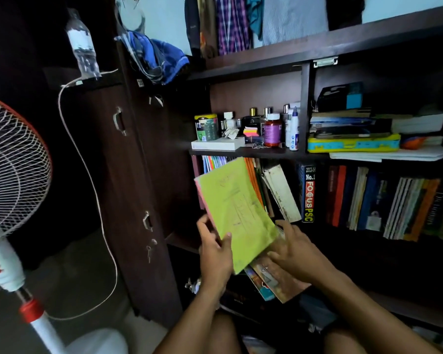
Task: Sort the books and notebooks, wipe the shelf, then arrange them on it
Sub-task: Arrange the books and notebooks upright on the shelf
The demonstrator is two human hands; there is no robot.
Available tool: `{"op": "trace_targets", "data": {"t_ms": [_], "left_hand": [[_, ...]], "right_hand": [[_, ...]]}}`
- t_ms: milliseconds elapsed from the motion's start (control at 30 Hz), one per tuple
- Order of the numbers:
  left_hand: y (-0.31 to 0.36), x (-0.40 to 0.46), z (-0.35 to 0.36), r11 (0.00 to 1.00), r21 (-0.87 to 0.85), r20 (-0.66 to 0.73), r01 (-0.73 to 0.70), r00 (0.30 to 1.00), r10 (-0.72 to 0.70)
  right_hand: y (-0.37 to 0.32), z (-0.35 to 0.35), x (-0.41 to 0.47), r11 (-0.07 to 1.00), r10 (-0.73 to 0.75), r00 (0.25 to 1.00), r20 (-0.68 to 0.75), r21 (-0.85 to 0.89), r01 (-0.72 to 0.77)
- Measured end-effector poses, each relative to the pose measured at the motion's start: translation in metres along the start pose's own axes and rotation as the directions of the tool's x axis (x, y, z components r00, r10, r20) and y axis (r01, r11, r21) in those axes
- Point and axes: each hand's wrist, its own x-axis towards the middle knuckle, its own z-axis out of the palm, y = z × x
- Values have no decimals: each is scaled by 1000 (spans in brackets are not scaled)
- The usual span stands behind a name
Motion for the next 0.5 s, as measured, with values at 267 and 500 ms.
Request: {"op": "trace_targets", "data": {"t_ms": [267,500], "left_hand": [[-24,20,-19,975,153,9,161,986,-164],[-32,30,-28,950,253,-65,183,983,-173]], "right_hand": [[-40,32,31,997,-78,937,342,43,67],[-3,55,11,991,-115,903,415,-10,131]]}}
